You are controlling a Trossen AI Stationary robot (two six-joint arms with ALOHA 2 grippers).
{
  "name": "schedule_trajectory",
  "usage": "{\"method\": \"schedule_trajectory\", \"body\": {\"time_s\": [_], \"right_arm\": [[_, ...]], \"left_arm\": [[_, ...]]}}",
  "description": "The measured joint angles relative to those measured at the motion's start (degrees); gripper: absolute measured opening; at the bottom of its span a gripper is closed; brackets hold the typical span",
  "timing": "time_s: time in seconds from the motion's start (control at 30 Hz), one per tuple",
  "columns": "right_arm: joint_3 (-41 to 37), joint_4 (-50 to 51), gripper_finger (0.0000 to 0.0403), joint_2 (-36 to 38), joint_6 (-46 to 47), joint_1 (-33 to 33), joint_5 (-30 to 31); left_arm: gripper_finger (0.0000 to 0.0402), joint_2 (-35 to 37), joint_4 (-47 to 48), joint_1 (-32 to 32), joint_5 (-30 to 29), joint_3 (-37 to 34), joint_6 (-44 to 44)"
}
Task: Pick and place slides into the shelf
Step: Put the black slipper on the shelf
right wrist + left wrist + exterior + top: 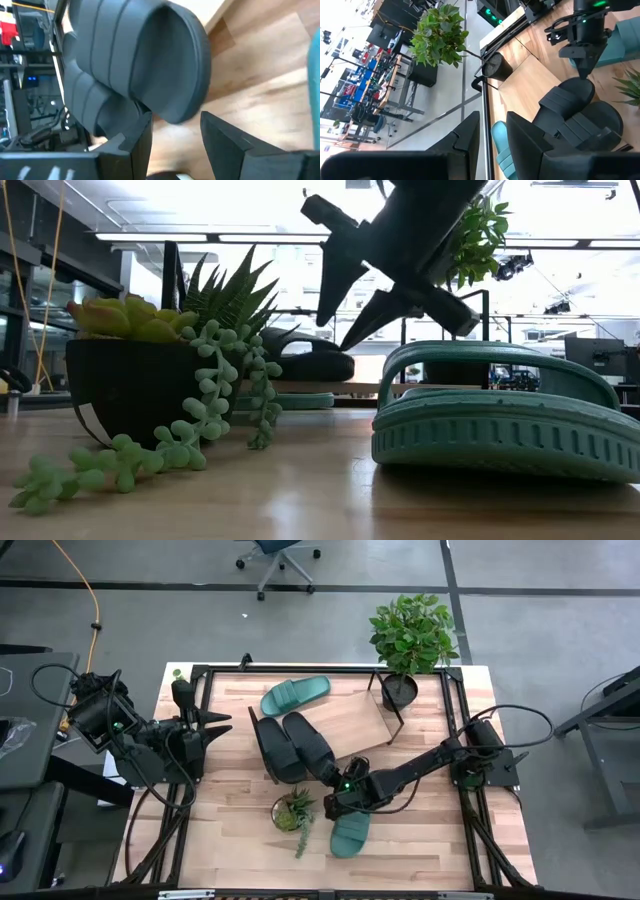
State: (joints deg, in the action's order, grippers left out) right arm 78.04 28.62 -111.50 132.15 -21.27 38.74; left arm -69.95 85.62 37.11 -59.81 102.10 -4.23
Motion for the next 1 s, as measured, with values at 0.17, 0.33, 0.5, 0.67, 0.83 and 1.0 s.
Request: {"method": "schedule_trajectory", "body": {"time_s": [0.17, 0.33, 0.5, 0.67, 0.83, 1.0], "right_arm": [[0.00, -0.52, 0.0156, 0.00, -0.58, -2.45, 3.23], [0.00, -0.81, 0.0156, 1.01, -0.72, -4.50, 9.02], [-0.02, -1.46, 0.0156, 3.76, -9.49, -5.44, 13.20], [-0.02, -2.90, 0.0155, 8.31, -35.88, -4.37, 5.96], [-0.02, -0.04, 0.0144, 9.51, -50.72, -0.04, -5.38], [-0.02, 3.72, 0.0118, 9.27, -56.66, 3.84, -12.94]], "left_arm": [[0.0085, 0.00, 0.35, 0.02, 0.09, 0.00, 0.00], [0.0085, 0.00, 1.64, 0.02, 0.44, 0.00, 0.00], [0.0085, 0.00, 2.15, 0.02, 0.90, -0.02, 0.00], [0.0085, 0.00, 4.36, 0.02, 0.90, -0.02, 0.00], [0.0085, 0.00, 4.46, 0.02, 0.77, -0.02, -1.96], [0.0085, 0.00, 4.44, 0.02, 0.44, -0.02, -2.89]]}}
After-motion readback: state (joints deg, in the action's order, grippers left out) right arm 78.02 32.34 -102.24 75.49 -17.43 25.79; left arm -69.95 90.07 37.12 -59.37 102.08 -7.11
